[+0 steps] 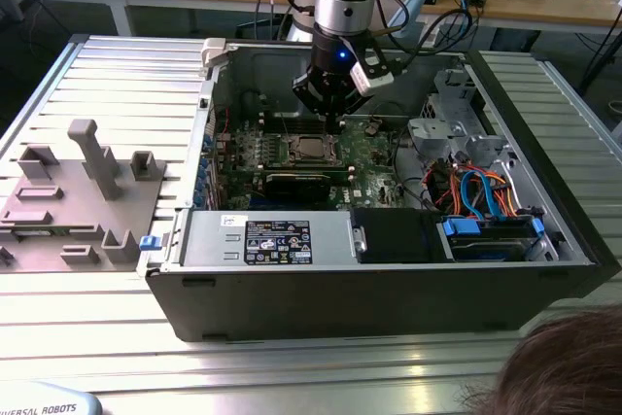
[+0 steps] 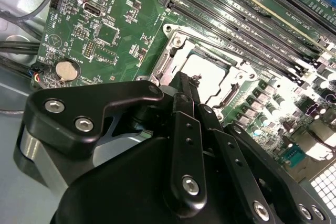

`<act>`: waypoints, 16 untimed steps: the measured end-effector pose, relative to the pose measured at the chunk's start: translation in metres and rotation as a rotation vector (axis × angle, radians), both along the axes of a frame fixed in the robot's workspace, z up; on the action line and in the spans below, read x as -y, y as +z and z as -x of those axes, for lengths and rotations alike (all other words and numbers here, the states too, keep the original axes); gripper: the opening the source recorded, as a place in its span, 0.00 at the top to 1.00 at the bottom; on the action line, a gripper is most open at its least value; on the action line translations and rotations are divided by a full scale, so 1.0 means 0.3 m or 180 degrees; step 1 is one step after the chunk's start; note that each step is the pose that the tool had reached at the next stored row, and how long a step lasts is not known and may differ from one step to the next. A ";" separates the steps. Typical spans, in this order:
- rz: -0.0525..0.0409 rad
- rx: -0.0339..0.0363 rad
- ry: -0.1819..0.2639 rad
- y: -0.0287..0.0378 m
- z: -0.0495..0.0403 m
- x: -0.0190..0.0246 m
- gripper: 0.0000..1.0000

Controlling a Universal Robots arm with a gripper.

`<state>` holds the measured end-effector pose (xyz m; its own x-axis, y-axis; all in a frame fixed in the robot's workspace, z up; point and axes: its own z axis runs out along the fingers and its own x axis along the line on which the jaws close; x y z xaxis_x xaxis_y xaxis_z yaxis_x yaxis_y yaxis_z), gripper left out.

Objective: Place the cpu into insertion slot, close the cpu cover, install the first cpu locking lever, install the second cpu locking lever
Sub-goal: 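Install the first cpu locking lever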

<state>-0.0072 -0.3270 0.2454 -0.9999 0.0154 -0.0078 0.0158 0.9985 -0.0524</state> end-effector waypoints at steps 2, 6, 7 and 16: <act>0.0000 0.0000 0.0005 0.000 0.000 0.000 0.89; 0.0000 0.0000 0.0018 0.000 0.000 0.000 0.89; 0.0000 0.0000 0.0021 0.000 0.000 0.000 0.89; 0.0000 0.0000 0.0051 0.000 0.000 0.000 0.89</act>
